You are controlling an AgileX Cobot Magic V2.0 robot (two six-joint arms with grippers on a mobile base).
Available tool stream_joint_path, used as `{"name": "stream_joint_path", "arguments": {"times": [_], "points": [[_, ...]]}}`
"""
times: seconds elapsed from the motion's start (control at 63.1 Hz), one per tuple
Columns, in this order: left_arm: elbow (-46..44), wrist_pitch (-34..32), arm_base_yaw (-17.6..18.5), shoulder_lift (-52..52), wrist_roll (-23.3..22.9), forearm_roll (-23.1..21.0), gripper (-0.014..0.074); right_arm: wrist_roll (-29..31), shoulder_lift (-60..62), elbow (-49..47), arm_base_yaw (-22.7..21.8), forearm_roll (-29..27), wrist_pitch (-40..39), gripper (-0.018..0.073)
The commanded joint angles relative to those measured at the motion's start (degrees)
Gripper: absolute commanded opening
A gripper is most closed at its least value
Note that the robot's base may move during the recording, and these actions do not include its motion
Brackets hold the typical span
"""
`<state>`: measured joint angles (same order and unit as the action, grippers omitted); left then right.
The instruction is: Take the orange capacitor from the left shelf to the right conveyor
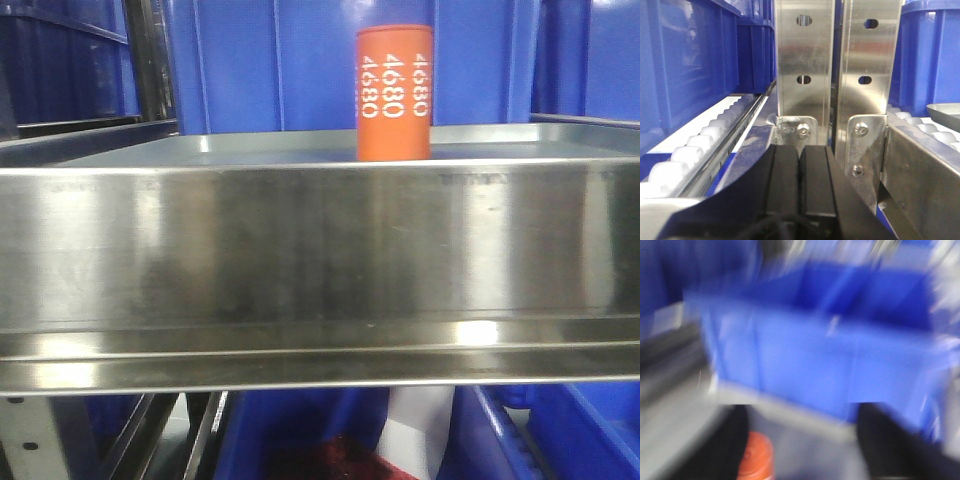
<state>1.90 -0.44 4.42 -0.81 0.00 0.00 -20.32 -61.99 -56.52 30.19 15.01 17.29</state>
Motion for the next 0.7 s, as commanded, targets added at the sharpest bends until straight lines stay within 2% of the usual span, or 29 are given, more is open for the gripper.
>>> {"name": "stream_joint_path", "arguments": {"times": [0.0,0.269,0.681], "points": [[-0.45,-4.75,0.32,0.58,0.00,-0.31,-0.0105,0.65,-2.49,-3.24,1.36,0.39,-3.92,0.0620],[-0.45,-4.75,0.32,0.58,0.00,-0.31,-0.0105,0.65,-8.23,-3.27,6.52,-1.25,-1.35,0.0621],[-0.45,-4.75,0.32,0.58,0.00,-0.31,-0.0105,0.60,-15.13,-3.27,6.58,-1.25,0.04,0.0621]]}}
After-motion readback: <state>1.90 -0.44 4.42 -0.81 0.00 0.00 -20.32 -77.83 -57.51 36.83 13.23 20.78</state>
